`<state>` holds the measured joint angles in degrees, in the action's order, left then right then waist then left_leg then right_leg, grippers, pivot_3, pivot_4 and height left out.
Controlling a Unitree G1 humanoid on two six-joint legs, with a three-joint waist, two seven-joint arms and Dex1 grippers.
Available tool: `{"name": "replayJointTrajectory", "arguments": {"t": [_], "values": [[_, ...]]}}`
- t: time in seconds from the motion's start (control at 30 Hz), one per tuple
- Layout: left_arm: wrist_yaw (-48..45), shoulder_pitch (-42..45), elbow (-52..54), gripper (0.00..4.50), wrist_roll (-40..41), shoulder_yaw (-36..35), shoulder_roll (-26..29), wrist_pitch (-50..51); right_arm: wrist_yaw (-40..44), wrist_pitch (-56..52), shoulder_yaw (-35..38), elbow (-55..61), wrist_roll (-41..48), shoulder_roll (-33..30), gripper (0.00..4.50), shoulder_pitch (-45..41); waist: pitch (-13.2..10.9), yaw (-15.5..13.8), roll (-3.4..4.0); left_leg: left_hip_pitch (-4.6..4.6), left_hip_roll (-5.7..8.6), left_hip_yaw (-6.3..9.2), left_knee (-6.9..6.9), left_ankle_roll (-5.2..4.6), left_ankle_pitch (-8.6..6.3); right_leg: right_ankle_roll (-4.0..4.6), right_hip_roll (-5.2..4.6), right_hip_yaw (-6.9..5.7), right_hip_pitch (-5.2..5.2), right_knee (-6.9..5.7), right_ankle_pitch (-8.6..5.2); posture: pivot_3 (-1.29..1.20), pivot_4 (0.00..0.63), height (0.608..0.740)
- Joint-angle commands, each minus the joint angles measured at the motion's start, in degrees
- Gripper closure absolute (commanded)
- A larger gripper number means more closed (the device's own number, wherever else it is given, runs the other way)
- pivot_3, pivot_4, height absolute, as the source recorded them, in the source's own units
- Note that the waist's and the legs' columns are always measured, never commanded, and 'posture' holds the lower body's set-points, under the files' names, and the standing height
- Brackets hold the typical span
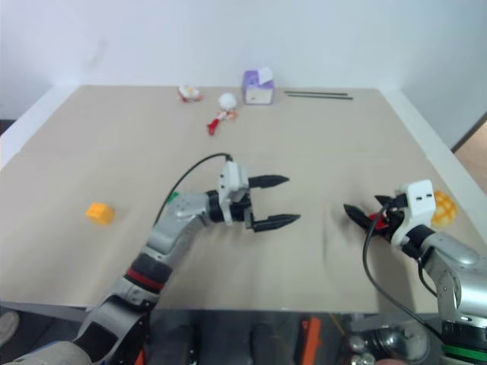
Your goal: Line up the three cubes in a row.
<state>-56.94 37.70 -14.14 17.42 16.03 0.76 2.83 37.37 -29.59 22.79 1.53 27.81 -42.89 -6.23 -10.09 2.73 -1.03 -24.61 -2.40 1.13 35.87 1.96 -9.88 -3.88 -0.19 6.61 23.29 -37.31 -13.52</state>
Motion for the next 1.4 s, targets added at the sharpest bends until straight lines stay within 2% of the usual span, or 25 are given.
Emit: {"name": "replayJointTrajectory", "arguments": {"t": [0.03, 0.47, 0.6, 0.8, 0.97, 1.03, 1.17, 1.27, 1.4], "values": [[-0.5, 0.3, 2.2, 0.0, 0.5, 0.2, -0.5, -0.2, -0.3, -0.2, 2.6, 0.6, -0.2, -0.8, 0.01, 1.6, 0.0, 0.0, 0.0, 0.0, 0.0, 0.0, 0.0, 0.0, 0.0, -0.01, 0.0, 0.0, 0.0, 0.0, -0.01, 0.0, 0.15, 0.74], [-1.0, 0.5, 2.2, 0.0, 0.3, 0.3, -0.6, -0.2, -2.8, -3.1, 3.2, -0.2, -0.9, -0.5, 0.01, 3.6, 0.0, 0.0, 0.0, 0.02, 0.01, 0.01, 0.0, -0.01, 0.01, 0.0, 0.0, 0.0, 0.0, 0.0, 0.0, 0.0, 0.15, 0.74], [-1.0, 0.7, 2.1, 0.0, 0.3, 0.2, -0.7, -0.3, -2.8, -3.6, 3.5, -0.1, -0.1, -0.1, 1.11, 3.1, 0.0, 0.0, 0.0, 0.01, 0.02, 0.0, 0.0, 0.0, 0.01, 0.0, -0.01, 0.01, 0.0, 0.0, 0.0, 0.0, 0.15, 0.74], [-0.8, 0.5, 2.3, 0.0, 0.2, 0.2, -0.6, -0.3, -3.1, -3.7, 3.8, -0.2, 0.1, -0.2, 3.23, 2.3, 0.0, 0.0, 0.0, 0.01, 0.02, 0.0, -0.01, 0.0, 0.01, 0.0, -0.01, 0.01, 0.0, 0.0, -0.01, 0.0, 0.15, 0.74], [-0.7, -0.1, 3.3, 0.0, 0.5, -0.5, 0.4, 0.1, -1.3, -2.3, 3.4, 3.2, 1.6, -0.2, 3.22, 0.8, 0.0, 0.1, 0.0, 0.01, 0.02, 0.01, 0.0, 0.0, 0.01, 0.0, -0.01, 0.01, 0.0, 0.0, 0.0, 0.0, 0.15, 0.74], [-1.1, -1.7, 5.8, 0.0, 1.5, -1.8, 2.9, 1.4, 2.7, -4.4, 1.0, 9.2, 5.7, -0.3, 3.22, 0.2, 0.0, 0.2, 0.05, 0.01, 0.0, 0.0, -0.02, 0.0, 0.01, -0.01, 0.0, 0.02, 0.03, 0.0, 0.0, 0.0, 0.15, 0.74], [-3.6, -6.7, 11.6, 0.0, 2.4, -3.2, 10.4, 3.0, 9.0, -9.0, -7.5, 18.9, 9.7, -2.4, 3.22, -2.7, 0.0, 1.0, 0.06, 0.15, -0.2, 0.06, -0.19, 0.0, 0.0, 0.0, 0.24, 0.0, 0.02, -0.04, 0.07, 0.0, 0.15, 0.74], [-6.3, -10.2, 15.5, 0.0, 3.9, -4.7, 16.5, 4.4, 14.8, -8.4, -16.8, 21.0, 6.8, -5.0, 3.22, -6.6, 0.0, 1.2, 0.04, 0.15, -0.27, 0.14, -0.24, 0.0, 0.01, 0.17, 0.29, -0.11, 0.03, -0.08, 0.02, 0.0, 0.15, 0.74], [-8.4, -12.9, 18.1, 0.0, 5.2, -6.3, 21.7, 5.1, 20.9, -5.3, -25.1, 19.4, 2.6, -7.0, 3.22, -10.8, 0.0, 0.7, -0.01, 0.05, -0.24, 0.11, -0.13, 0.02, 0.02, 0.28, 0.19, -0.17, 0.04, -0.07, -0.06, 0.0, 0.15, 0.74]]}}
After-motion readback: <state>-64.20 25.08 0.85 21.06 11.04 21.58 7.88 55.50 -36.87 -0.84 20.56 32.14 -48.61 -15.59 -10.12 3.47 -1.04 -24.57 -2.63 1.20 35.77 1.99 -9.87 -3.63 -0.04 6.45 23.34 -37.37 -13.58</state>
